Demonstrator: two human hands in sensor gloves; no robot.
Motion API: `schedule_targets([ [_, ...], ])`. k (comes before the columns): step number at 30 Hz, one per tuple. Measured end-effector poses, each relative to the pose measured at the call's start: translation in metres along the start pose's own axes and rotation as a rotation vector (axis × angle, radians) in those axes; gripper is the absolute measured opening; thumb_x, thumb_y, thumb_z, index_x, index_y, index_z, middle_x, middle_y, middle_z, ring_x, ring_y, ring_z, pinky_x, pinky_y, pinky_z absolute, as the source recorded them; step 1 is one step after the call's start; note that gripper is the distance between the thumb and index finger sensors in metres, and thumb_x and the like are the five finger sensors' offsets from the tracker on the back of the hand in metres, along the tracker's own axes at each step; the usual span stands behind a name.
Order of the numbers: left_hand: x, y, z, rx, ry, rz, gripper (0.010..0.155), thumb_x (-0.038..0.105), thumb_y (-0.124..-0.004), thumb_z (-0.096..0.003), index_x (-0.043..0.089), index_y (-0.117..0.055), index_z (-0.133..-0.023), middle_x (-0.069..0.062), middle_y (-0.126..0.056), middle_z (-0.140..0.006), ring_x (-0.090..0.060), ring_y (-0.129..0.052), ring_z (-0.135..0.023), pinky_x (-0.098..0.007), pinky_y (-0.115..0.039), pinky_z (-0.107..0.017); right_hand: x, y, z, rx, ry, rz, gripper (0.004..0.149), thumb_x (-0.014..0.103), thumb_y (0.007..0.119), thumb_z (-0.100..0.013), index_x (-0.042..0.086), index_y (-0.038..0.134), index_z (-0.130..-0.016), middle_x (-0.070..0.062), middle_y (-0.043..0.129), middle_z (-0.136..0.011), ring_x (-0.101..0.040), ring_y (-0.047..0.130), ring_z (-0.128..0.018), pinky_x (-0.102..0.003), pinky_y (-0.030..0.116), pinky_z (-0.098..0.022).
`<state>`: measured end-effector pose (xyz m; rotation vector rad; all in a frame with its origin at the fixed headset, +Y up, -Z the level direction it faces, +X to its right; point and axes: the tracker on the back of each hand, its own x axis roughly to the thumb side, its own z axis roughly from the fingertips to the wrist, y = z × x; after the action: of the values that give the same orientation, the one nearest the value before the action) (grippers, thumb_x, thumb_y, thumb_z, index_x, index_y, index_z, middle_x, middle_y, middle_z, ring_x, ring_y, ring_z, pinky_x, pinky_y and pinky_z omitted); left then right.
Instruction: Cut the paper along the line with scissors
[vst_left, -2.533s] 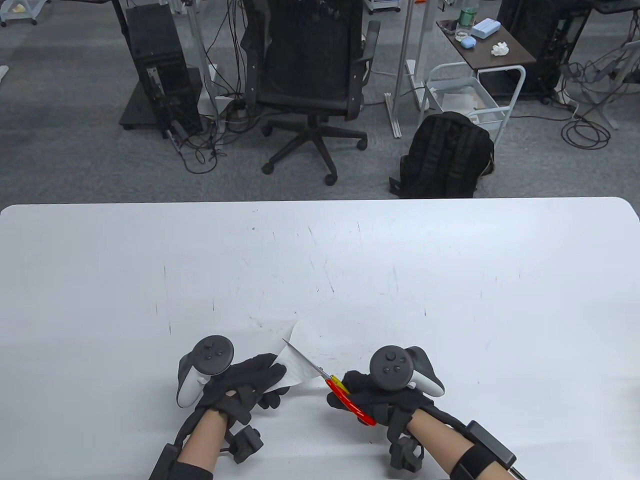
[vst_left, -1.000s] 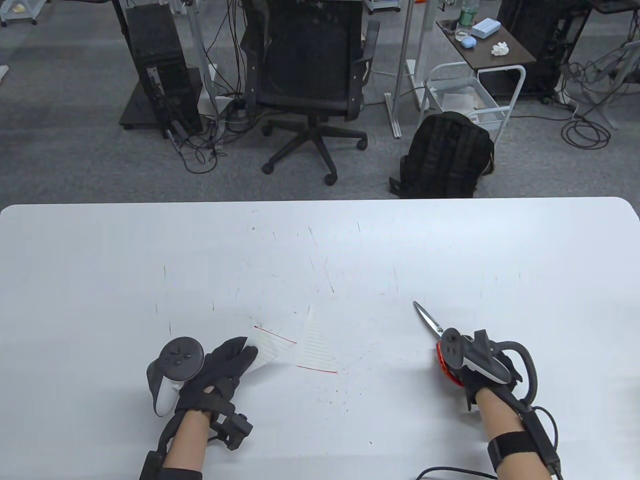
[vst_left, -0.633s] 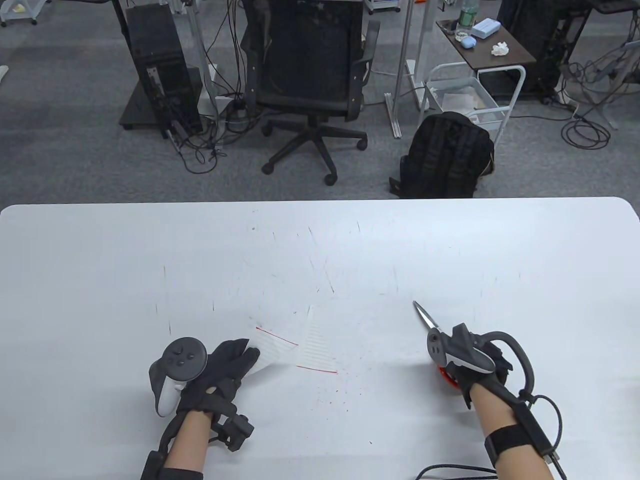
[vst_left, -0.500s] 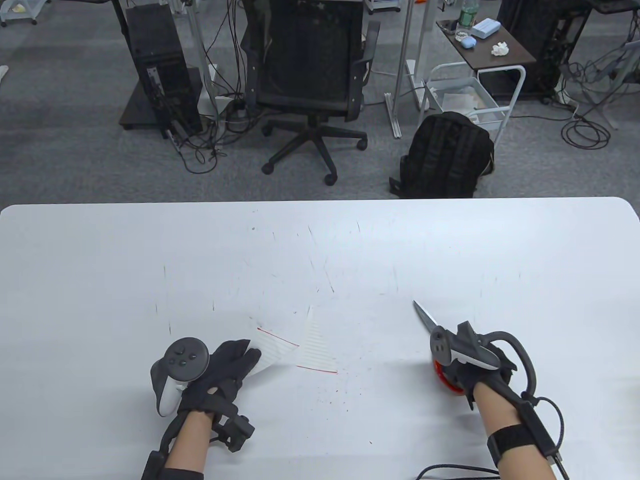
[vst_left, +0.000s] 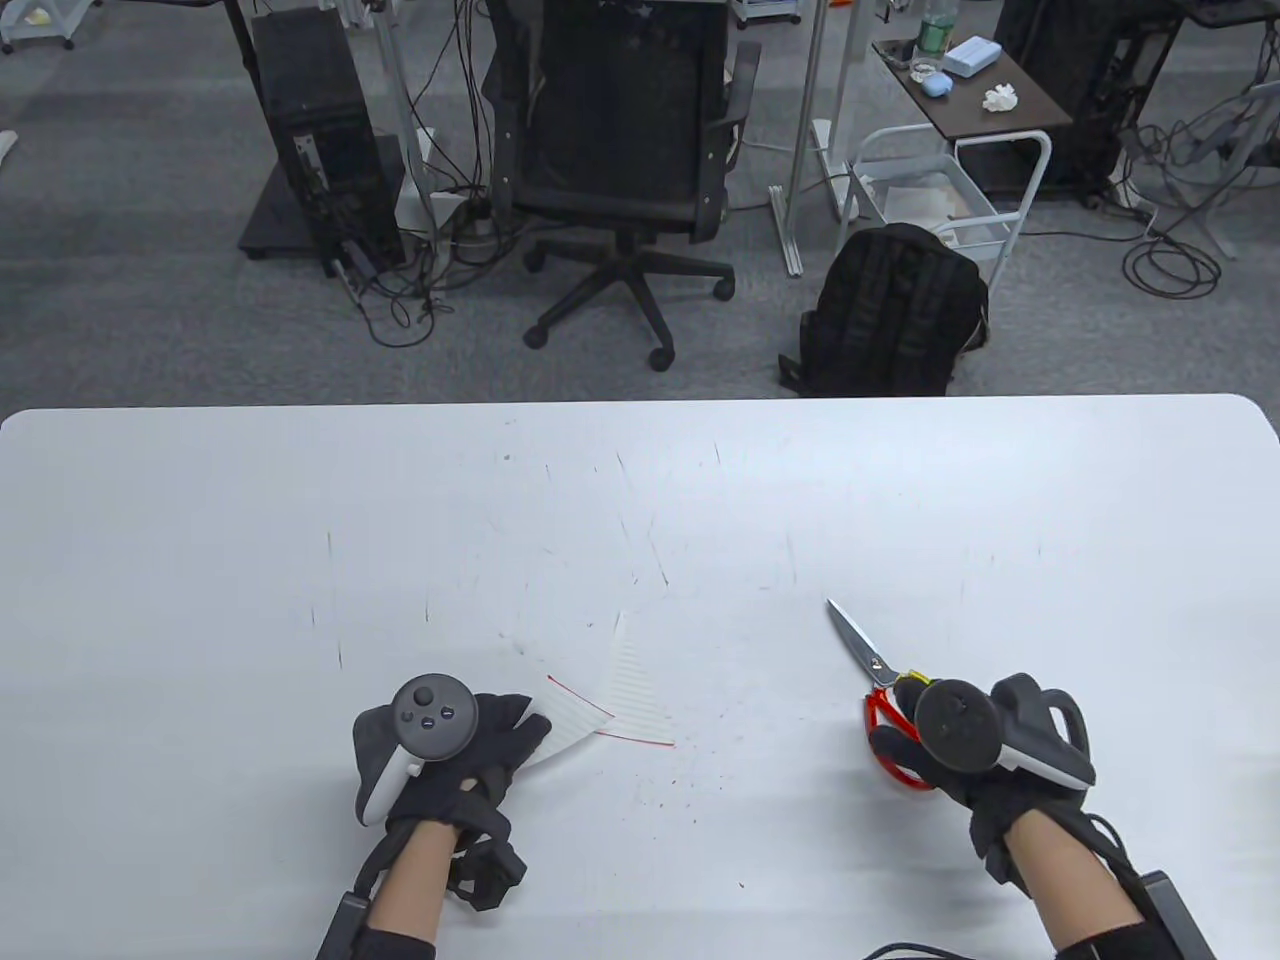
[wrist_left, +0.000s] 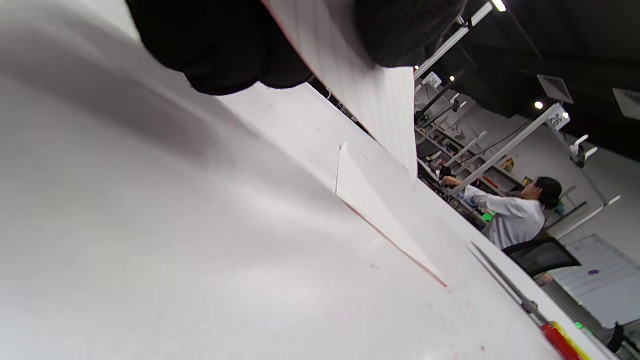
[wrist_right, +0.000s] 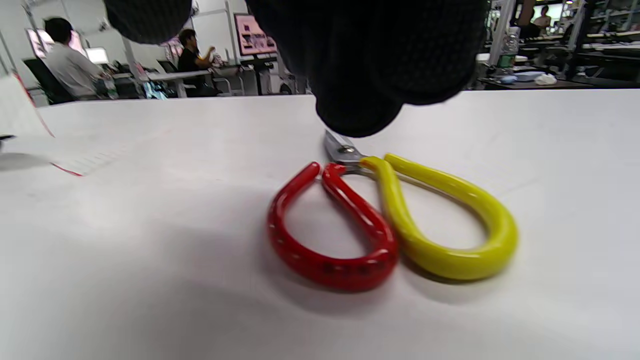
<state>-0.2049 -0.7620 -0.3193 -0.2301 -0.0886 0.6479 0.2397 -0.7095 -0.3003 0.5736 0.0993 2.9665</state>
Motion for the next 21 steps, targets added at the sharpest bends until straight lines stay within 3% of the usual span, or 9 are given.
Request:
schedule_targets([
  [3, 0.000, -0.003, -0.003, 0.009, 0.009, -0.101, 0.038, 0.040, -0.072, -0.0588, 0.021, -0.080, -0.091, -0.013, -0.073, -0.098, -0.038, -0.079, -0.084, -0.034, -0.078, -0.054, 0.007, 0.006, 0.003, -0.064, -0.062, 0.070, 0.070, 0.051, 0.062, -0.057, -0.003, 0.060, -0.102, -0.028, 0.075, -0.087, -0.034, 0.091, -0.064, -0.037, 0.081, -0.047],
  [4, -0.001, -0.004, -0.003, -0.005, 0.013, -0.119, 0.046, 0.042, -0.072, -0.0586, 0.018, -0.073, -0.098, -0.017, -0.067, -0.103, -0.040, -0.076, -0.087, -0.035, -0.077, -0.056, 0.008, 0.008, 0.003, -0.074, -0.070, 0.075, 0.070, 0.051, 0.062, -0.057, -0.003, 0.059, -0.102, -0.028, 0.075, -0.087, -0.034, 0.091, -0.065, -0.037, 0.081, -0.047],
  [5, -0.002, -0.004, -0.003, -0.012, 0.022, -0.149, 0.067, 0.045, -0.071, -0.0583, 0.010, -0.050, -0.112, -0.027, -0.049, -0.110, -0.044, -0.069, -0.093, -0.041, -0.073, -0.061, 0.008, 0.010, 0.003, -0.099, -0.073, 0.078, 0.070, 0.051, 0.062, -0.057, -0.003, 0.059, -0.102, -0.028, 0.074, -0.088, -0.034, 0.091, -0.065, -0.037, 0.080, -0.047],
  [6, -0.002, -0.003, -0.001, 0.010, 0.034, -0.187, 0.081, 0.048, -0.071, -0.0576, 0.006, -0.033, -0.115, -0.032, -0.032, -0.113, -0.052, -0.055, -0.099, -0.051, -0.065, -0.068, 0.007, 0.011, 0.004, -0.113, -0.078, 0.081, 0.070, 0.051, 0.062, -0.057, -0.003, 0.059, -0.102, -0.029, 0.074, -0.087, -0.034, 0.090, -0.065, -0.038, 0.080, -0.048],
  [8, -0.002, 0.011, 0.013, 0.175, 0.052, -0.451, 0.091, 0.053, -0.069, -0.0569, 0.002, -0.021, -0.115, -0.037, -0.015, -0.111, -0.059, -0.038, -0.102, -0.063, -0.052, -0.073, 0.010, 0.011, 0.007, -0.112, -0.092, 0.109, 0.071, 0.050, 0.061, -0.057, -0.004, 0.057, -0.103, -0.031, 0.072, -0.090, -0.038, 0.088, -0.068, -0.041, 0.079, -0.050],
  [10, -0.004, 0.025, 0.023, 0.266, 0.034, -0.573, 0.093, 0.060, -0.060, -0.0589, 0.002, -0.014, -0.115, -0.039, -0.008, -0.110, -0.064, -0.028, -0.102, -0.071, -0.042, -0.072, 0.014, 0.006, 0.010, -0.149, -0.106, 0.167, 0.073, 0.051, 0.060, -0.058, -0.004, 0.053, -0.105, -0.031, 0.067, -0.094, -0.040, 0.084, -0.073, -0.044, 0.076, -0.054],
  [13, -0.004, 0.044, 0.036, 0.360, 0.015, -0.569, 0.087, 0.062, -0.053, -0.0609, 0.007, -0.017, -0.118, -0.036, -0.007, -0.114, -0.064, -0.016, -0.103, -0.078, -0.029, -0.069, 0.021, 0.004, 0.009, -0.224, -0.112, 0.202, 0.076, 0.052, 0.058, -0.058, -0.004, 0.045, -0.108, -0.033, 0.058, -0.099, -0.044, 0.076, -0.081, -0.050, 0.069, -0.061],
  [16, 0.002, 0.052, 0.045, 0.354, -0.082, -0.604, 0.083, 0.063, -0.049, -0.0608, 0.014, -0.020, -0.121, -0.030, -0.007, -0.118, -0.060, -0.009, -0.106, -0.082, -0.023, -0.068, 0.019, 0.007, 0.008, -0.218, -0.108, 0.227, 0.078, 0.052, 0.057, -0.059, -0.001, 0.036, -0.111, -0.032, 0.044, -0.107, -0.049, 0.061, -0.093, -0.058, 0.056, -0.069],
  [21, 0.009, 0.058, 0.055, 0.367, -0.083, -0.611, 0.076, 0.062, -0.050, -0.0611, 0.015, -0.044, -0.120, -0.027, -0.031, -0.122, -0.057, -0.030, -0.110, -0.079, -0.035, -0.071, 0.006, 0.007, 0.007, -0.210, -0.041, 0.168, 0.079, 0.053, 0.057, -0.059, 0.003, 0.030, -0.113, -0.029, 0.026, -0.114, -0.053, 0.037, -0.101, -0.066, 0.036, -0.072],
])
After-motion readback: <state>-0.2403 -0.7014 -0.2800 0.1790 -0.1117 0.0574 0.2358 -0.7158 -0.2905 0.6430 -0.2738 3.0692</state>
